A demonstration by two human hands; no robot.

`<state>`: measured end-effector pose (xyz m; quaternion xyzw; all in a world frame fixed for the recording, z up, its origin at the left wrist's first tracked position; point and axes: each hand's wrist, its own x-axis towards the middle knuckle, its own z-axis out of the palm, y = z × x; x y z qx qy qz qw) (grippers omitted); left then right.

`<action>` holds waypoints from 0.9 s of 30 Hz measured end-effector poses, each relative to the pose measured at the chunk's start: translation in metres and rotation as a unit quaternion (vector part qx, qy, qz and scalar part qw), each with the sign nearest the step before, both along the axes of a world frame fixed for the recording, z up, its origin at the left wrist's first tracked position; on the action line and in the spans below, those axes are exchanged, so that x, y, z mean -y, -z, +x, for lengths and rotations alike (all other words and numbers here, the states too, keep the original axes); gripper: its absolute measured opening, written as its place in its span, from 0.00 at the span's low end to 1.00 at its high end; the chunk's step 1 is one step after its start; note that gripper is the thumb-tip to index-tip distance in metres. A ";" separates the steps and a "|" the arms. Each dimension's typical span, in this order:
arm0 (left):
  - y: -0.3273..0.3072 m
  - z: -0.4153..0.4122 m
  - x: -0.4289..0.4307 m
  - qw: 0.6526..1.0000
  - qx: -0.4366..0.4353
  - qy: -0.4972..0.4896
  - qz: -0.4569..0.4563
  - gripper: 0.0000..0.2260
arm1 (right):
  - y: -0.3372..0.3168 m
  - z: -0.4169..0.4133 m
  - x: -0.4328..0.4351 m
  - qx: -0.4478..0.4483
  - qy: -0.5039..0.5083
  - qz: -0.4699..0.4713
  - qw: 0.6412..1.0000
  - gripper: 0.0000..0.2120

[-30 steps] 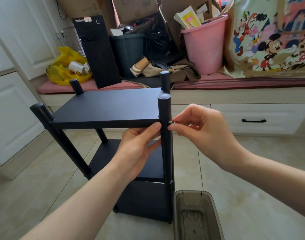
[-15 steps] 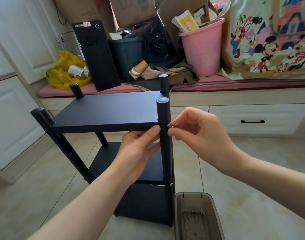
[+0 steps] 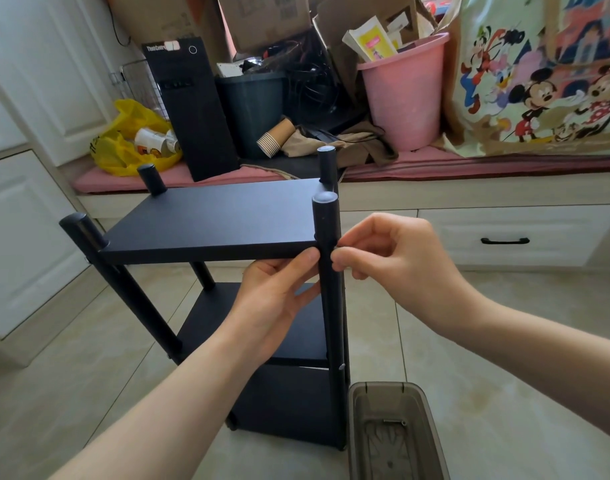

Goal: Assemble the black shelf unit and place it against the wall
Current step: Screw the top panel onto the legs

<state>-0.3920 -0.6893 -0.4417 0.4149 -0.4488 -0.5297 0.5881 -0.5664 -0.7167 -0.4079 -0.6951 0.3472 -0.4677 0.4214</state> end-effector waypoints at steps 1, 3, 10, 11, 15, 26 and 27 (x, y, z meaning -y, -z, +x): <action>0.000 0.000 0.000 1.000 0.000 -0.002 0.000 0.15 | 0.000 0.000 0.000 0.002 -0.002 0.007 1.000 0.05; 0.000 -0.001 -0.001 1.000 -0.004 -0.005 0.002 0.15 | 0.000 0.001 0.000 0.005 0.002 0.019 1.000 0.07; -0.002 -0.003 -0.001 1.000 -0.011 -0.015 0.010 0.15 | 0.001 0.003 0.003 0.016 -0.011 0.060 0.998 0.07; -0.002 -0.003 -0.001 1.000 -0.012 -0.019 0.010 0.15 | 0.000 0.002 0.004 0.015 -0.023 0.073 0.997 0.07; -0.003 -0.002 -0.001 0.999 -0.009 -0.035 0.014 0.15 | -0.006 -0.005 0.010 0.031 -0.083 0.135 0.987 0.01; -0.009 -0.006 -0.007 0.998 0.023 -0.063 0.019 0.18 | 0.000 -0.003 0.018 -0.026 -0.094 0.128 0.987 0.20; -0.009 -0.007 -0.008 0.997 0.028 -0.066 0.018 0.18 | -0.001 -0.003 0.018 -0.021 -0.113 0.130 0.985 0.21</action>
